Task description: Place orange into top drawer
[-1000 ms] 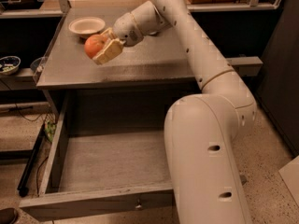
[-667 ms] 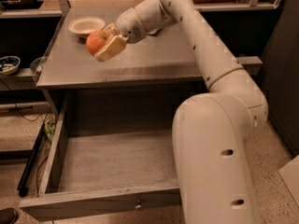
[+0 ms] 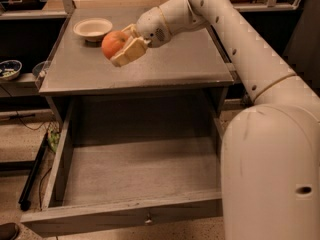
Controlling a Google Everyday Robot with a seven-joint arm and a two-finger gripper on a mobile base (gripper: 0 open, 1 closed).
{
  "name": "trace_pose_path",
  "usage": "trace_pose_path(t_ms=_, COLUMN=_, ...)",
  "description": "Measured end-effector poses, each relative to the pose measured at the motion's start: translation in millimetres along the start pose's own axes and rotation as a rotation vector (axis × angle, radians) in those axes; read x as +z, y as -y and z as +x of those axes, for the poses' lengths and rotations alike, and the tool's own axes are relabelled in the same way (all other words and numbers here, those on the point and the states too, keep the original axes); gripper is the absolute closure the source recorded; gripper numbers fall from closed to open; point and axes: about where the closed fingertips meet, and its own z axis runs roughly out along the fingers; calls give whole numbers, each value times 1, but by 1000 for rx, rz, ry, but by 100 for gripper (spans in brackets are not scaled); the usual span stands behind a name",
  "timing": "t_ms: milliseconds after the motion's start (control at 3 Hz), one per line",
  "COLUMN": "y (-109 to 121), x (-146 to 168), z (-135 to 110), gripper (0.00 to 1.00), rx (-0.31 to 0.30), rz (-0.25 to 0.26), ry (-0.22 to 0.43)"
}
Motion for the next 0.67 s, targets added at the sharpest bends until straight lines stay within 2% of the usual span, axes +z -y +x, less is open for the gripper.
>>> trace_pose_path(t_ms=667, y=-48, x=-33, z=10, gripper=100, rx=44, rz=77, ry=8)
